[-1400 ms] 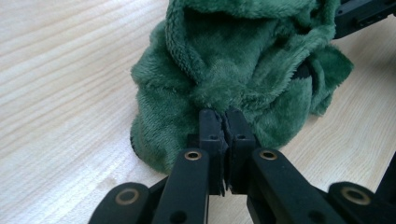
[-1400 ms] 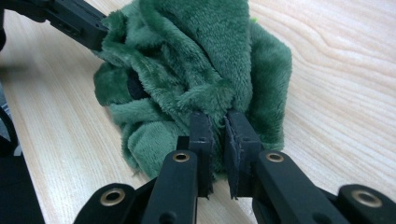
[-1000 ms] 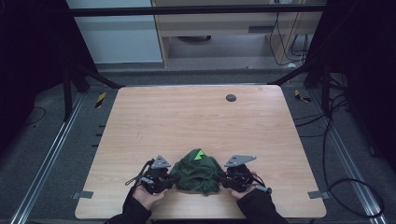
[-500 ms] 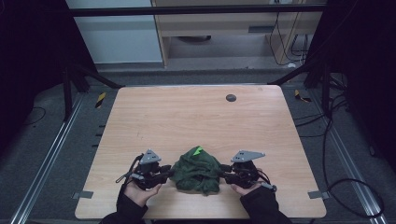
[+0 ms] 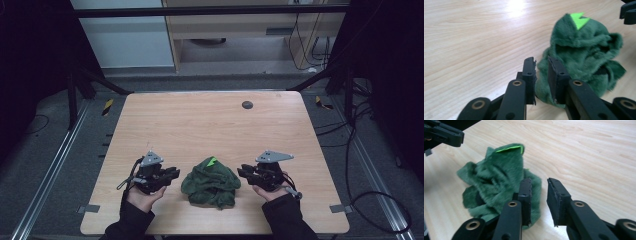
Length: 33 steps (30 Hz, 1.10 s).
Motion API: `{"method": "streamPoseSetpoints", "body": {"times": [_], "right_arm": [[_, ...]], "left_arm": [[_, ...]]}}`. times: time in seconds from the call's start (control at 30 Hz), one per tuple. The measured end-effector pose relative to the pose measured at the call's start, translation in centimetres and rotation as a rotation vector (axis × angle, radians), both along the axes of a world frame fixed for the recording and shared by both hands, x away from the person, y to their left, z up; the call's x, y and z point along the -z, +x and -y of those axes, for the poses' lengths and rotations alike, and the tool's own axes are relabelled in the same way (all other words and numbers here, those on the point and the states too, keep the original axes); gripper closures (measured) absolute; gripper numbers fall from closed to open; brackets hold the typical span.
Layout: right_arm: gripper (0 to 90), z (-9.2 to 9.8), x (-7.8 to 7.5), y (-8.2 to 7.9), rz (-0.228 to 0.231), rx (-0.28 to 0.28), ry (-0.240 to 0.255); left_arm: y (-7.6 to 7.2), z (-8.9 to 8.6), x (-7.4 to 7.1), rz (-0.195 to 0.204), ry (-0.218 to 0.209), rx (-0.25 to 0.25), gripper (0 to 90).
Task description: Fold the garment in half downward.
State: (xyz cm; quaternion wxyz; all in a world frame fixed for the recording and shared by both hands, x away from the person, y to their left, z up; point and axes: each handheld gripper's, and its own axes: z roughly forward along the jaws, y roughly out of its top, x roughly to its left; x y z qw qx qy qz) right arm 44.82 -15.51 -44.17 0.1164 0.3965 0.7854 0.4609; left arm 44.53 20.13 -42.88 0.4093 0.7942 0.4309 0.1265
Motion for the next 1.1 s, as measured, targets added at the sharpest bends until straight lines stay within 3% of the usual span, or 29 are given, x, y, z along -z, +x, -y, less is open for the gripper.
{"method": "streamPoseSetpoints", "body": {"times": [0.1,0.67,0.87,1.1], "right_arm": [[78.2,0.0,-0.2,0.8,0.008,0.017,-0.009],[89.9,-2.1,0.3,4.1,-0.012,0.041,-0.027],[90.0,-2.6,1.1,4.7,-0.029,0.038,-0.038],[89.9,-3.1,2.0,4.3,-0.05,0.016,-0.04]], "left_arm": [[0.7,0.4,0.1,0.013,0.018,-0.008,80.4],[4.1,2.7,1.1,0.012,0.006,-0.025,89.8],[4.6,3.3,2.4,-0.015,0.017,-0.018,89.8],[4.5,4.0,3.6,-0.045,0.029,0.028,89.8]]}}
